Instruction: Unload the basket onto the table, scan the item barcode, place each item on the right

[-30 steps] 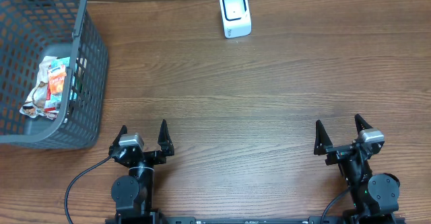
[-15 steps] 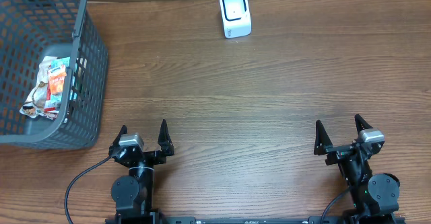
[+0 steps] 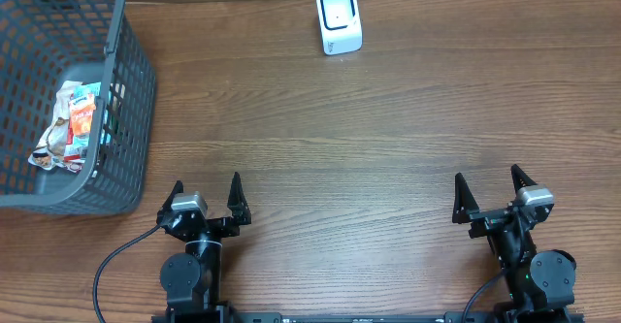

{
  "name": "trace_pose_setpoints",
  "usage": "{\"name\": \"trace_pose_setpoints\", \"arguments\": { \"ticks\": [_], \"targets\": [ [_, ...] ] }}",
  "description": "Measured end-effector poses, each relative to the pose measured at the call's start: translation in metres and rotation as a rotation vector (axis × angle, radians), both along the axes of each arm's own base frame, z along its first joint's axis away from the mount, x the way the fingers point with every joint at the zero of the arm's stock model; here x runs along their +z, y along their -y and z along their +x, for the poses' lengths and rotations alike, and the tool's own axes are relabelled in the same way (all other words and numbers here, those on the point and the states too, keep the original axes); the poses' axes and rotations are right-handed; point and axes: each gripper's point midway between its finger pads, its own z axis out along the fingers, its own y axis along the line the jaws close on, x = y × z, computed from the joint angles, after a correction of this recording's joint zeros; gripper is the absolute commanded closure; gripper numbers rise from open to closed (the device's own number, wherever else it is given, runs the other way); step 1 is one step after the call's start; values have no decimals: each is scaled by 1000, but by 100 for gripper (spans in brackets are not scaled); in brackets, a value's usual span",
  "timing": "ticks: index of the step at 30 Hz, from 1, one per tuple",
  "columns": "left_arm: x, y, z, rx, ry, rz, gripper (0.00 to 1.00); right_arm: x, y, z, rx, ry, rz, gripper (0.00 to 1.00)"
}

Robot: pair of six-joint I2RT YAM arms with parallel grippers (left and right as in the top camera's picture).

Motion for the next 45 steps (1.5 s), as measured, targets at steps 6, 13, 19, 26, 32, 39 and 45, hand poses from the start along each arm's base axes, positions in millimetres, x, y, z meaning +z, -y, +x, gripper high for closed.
{"name": "trace_pose_setpoints", "arguments": {
  "ticks": [6, 13, 19, 26, 32, 39, 45],
  "targets": [
    [0, 0, 0, 0, 0, 0, 0, 0, 0, 0, 0, 0, 0, 0],
    [0, 9, -1, -50, -20, -4, 0, 0, 0, 0, 0, 0, 0, 0],
    [11, 16, -24, -81, -172, -30, 0, 0, 0, 0, 0, 0, 0, 0],
    [71, 27, -51, -119, -278, -83, 0, 0, 0, 0, 0, 0, 0, 0],
    [113, 31, -50, -147, -455, -89, 0, 0, 0, 0, 0, 0, 0, 0],
    [156, 28, -46, -154, -772, -86, 0, 0, 0, 0, 0, 0, 0, 0],
    [178, 19, 4, -135, -901, -91, 0, 0, 0, 0, 0, 0, -2, 0]
  ]
}}
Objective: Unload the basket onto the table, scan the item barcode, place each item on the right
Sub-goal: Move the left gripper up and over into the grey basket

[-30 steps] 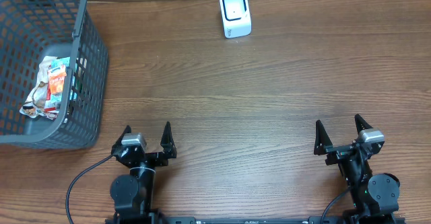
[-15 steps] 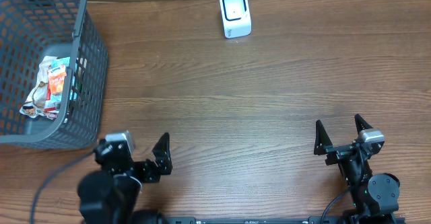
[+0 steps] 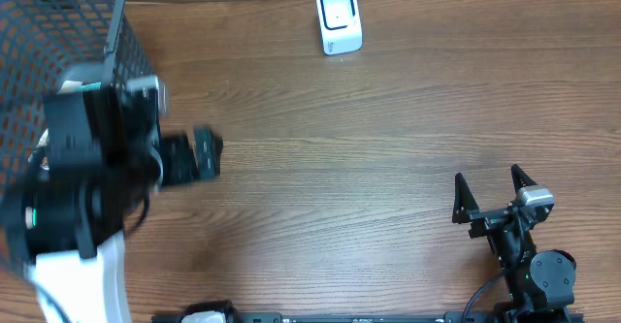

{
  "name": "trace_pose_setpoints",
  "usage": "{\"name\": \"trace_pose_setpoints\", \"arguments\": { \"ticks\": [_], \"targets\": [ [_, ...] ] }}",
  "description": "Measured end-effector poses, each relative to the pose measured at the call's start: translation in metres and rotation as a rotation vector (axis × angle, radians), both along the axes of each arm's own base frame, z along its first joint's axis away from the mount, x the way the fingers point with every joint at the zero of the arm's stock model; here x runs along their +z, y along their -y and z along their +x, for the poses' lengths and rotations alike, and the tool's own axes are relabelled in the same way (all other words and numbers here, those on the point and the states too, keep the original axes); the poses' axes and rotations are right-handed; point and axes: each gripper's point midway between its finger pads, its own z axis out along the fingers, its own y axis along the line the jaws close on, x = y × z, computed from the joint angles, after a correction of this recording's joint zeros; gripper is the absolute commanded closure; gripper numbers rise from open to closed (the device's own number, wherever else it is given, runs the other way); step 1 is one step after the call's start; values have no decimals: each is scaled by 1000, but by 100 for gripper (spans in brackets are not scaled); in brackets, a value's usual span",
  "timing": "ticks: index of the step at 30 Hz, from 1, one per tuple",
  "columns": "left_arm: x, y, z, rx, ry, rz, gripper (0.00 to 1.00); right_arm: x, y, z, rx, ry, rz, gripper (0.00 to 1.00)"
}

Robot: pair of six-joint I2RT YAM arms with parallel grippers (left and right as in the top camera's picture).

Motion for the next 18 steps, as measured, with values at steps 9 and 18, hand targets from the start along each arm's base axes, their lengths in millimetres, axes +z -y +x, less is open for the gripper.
{"name": "trace_pose_setpoints", "arguments": {
  "ticks": [9, 18],
  "targets": [
    [-17, -14, 92, -61, 43, 80, 0, 0, 0, 0, 0, 1, -1, 0],
    [42, -90, 116, 99, 278, 233, 0, 0, 0, 0, 0, 0, -1, 0]
  ]
}}
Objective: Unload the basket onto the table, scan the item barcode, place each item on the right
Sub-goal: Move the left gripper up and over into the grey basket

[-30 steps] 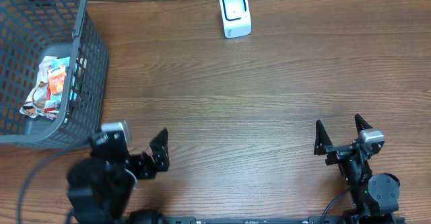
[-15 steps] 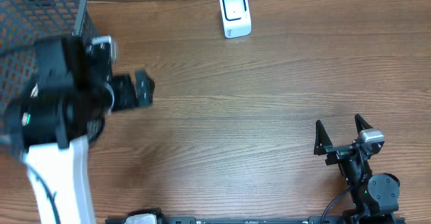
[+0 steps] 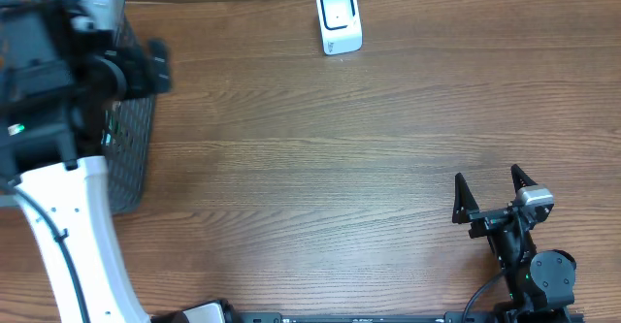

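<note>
The white barcode scanner [image 3: 340,20] stands upright at the back middle of the table. My left arm [image 3: 58,80] is raised high over the grey mesh basket [image 3: 131,158] at the left and covers most of it. The snack packets inside are hidden beneath it. A dark blurred part at the arm's end, the left gripper [image 3: 150,66], lies over the basket's right rim; its fingers cannot be made out. My right gripper [image 3: 487,177] rests at the front right, open and holding nothing.
Bare brown wooden tabletop [image 3: 320,158] stretches between the basket, the scanner and the right arm. The table's far edge runs just behind the scanner.
My left arm has moved farther back and to the left, from beside the basket's right wall to over the basket. The right arm has stayed still.
Both grippers first rested open at the front edge, with snack packets visible in the basket. Then the left arm was raised beside the basket's right wall. Now it hangs over the basket and hides its contents.
</note>
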{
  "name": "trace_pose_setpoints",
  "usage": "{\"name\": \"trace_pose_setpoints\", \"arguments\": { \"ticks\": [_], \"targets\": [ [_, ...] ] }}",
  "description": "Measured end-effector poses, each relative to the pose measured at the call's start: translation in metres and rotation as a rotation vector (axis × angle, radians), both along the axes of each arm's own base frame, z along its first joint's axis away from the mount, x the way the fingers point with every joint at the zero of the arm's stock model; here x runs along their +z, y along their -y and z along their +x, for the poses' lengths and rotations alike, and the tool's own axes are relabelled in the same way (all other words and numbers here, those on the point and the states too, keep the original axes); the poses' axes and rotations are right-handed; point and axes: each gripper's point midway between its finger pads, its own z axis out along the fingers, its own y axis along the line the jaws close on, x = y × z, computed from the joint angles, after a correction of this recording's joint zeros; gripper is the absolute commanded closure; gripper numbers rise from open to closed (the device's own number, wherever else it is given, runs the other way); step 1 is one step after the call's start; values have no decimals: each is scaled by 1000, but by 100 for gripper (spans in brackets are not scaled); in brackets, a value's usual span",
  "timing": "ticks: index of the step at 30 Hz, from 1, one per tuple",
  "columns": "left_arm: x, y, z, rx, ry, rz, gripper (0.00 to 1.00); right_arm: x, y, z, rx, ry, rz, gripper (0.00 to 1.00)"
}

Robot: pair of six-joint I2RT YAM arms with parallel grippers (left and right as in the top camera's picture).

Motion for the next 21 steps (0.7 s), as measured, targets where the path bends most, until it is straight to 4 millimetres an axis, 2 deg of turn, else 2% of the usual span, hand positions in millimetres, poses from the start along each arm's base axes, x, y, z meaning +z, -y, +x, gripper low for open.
{"name": "trace_pose_setpoints", "arguments": {
  "ticks": [4, 7, 11, 15, 21],
  "targets": [
    [12, -57, -14, 155, 41, 33, 0, 0, 0, 0, 0, 1, 0, 0],
    [9, -94, -31, 259, 29, 33, 1, 0, 0, 0, 0, 0, 0, 0],
    [1, -131, -47, 355, 13, 11, 0, 0, 0, 0, 0, 0, 0, 0],
    [-25, -158, -43, 392, -37, -36, 0, 0, 0, 0, 0, 0, 0, 0],
    [-99, -185, -17, 367, -197, -121, 0, 0, 0, 0, 0, 0, 0, 0]
  ]
}}
